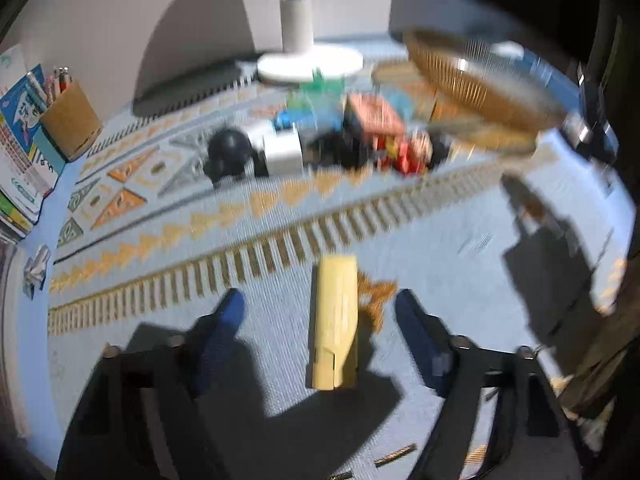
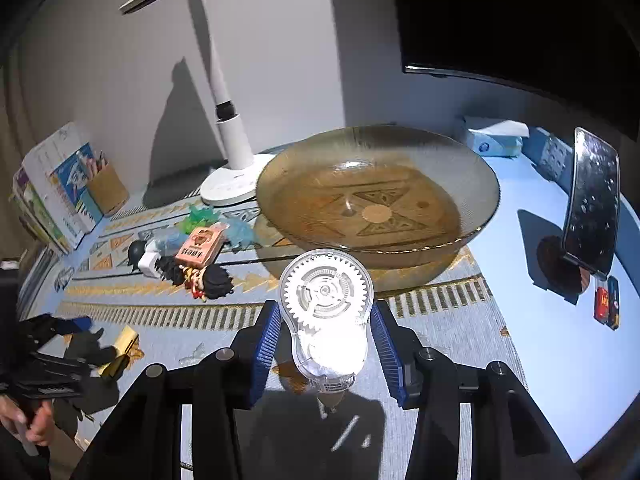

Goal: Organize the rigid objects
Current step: 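Carry the highlighter and tape dispenser with both tools over the amber bowl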

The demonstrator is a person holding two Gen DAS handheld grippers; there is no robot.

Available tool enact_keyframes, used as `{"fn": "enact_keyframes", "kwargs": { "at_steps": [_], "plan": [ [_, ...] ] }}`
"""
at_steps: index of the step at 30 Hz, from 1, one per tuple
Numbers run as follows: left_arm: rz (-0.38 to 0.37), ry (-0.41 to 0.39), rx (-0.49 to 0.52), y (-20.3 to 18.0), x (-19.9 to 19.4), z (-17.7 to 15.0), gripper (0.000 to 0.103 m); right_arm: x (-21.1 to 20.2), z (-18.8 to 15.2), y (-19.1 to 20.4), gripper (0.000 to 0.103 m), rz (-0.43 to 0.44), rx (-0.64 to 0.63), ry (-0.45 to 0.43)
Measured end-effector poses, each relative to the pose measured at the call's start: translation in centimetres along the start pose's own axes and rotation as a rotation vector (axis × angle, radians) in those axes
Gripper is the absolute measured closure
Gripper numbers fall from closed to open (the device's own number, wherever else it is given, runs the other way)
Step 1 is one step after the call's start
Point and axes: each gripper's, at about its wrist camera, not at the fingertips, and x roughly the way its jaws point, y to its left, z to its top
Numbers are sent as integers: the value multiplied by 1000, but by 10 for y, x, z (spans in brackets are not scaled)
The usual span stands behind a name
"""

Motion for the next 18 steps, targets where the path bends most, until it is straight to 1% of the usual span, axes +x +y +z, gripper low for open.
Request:
{"fn": "enact_keyframes", "kwargs": {
  "at_steps": [1, 2, 3, 4, 5, 9, 11, 12, 15, 18],
  "plan": [
    [2, 21, 0, -1, 5, -2, 59, -3, 1, 2, 57, -3, -12, -9],
    [-5, 34, -7, -2, 10, -3, 62, -5, 1, 3, 57, -7, -20, -17],
    [-14, 19, -18, -1, 9, -3, 67, -7, 2, 3, 57, -12, -26, -24],
    [-17, 21, -18, -1, 8, -4, 77, -10, 3, 2, 57, -15, -28, -32],
    [-28, 19, -17, -2, 6, -4, 82, -12, 4, 1, 57, -16, -26, -36],
    [-15, -7, 5, -13, 1, -3, 82, -16, 5, -8, 57, -19, 1, -41],
    [-36, -39, -1, -15, -6, 5, 82, -19, 7, -12, 57, -16, 12, -46],
    [-49, -67, -6, -16, -13, 10, 82, -21, 8, -15, 57, -16, 18, -51],
    [-73, -145, 2, -22, -35, 32, 82, -32, 20, -22, 57, -38, 20, -86],
    [-125, -236, 32, -38, -56, 67, 82, -43, 40, -28, 57, -78, 8, -131]
  ]
}}
